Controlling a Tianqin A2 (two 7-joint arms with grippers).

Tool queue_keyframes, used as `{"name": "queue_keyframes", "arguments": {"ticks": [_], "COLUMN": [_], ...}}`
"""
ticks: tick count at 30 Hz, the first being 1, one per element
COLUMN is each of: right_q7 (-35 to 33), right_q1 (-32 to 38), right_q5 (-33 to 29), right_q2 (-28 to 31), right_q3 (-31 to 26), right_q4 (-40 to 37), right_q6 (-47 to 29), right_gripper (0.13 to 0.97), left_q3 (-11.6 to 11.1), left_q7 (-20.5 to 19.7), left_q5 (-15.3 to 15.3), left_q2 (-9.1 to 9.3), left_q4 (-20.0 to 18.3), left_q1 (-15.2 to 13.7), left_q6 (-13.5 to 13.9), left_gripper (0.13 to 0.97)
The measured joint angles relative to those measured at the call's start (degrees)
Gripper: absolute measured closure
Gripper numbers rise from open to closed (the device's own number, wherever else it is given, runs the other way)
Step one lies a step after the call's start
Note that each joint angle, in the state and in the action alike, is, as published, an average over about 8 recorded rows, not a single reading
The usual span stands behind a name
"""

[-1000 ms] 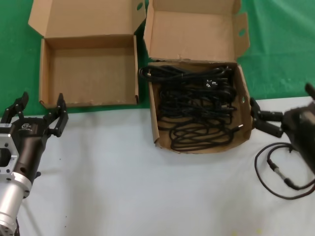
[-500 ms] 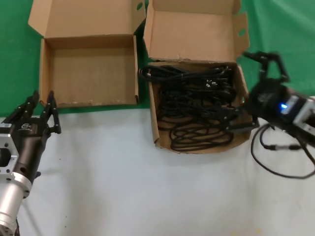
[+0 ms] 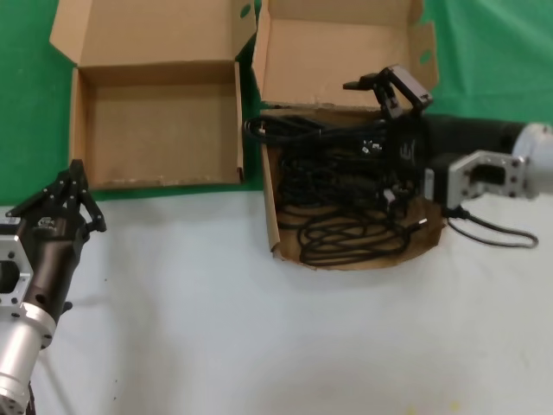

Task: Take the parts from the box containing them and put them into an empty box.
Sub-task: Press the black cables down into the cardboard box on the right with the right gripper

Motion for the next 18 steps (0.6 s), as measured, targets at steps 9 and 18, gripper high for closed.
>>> {"name": "queue_keyframes", "arguments": {"ticks": [9, 18], "right_q7": [3.1, 6.7], "right_q1": [6.7, 9.5], "right_q5": [-9.9, -16.7], "right_q2": [-2.6, -5.4], "right_q3": [-5.0, -8.1], "right_q4": [-2.6, -5.1], "right_q6": [-0.3, 0.0], "right_gripper": [0.139, 0.21], "left_q3": [0.0, 0.0], "left_q7": [0.0, 0.0], "left_q5": [0.0, 0.0], "left_q2": [0.0, 0.0], "left_q4": [0.0, 0.0], "left_q1": [0.0, 0.0], "left_q6": [0.0, 0.0], "left_gripper": [0.947, 0.952]}}
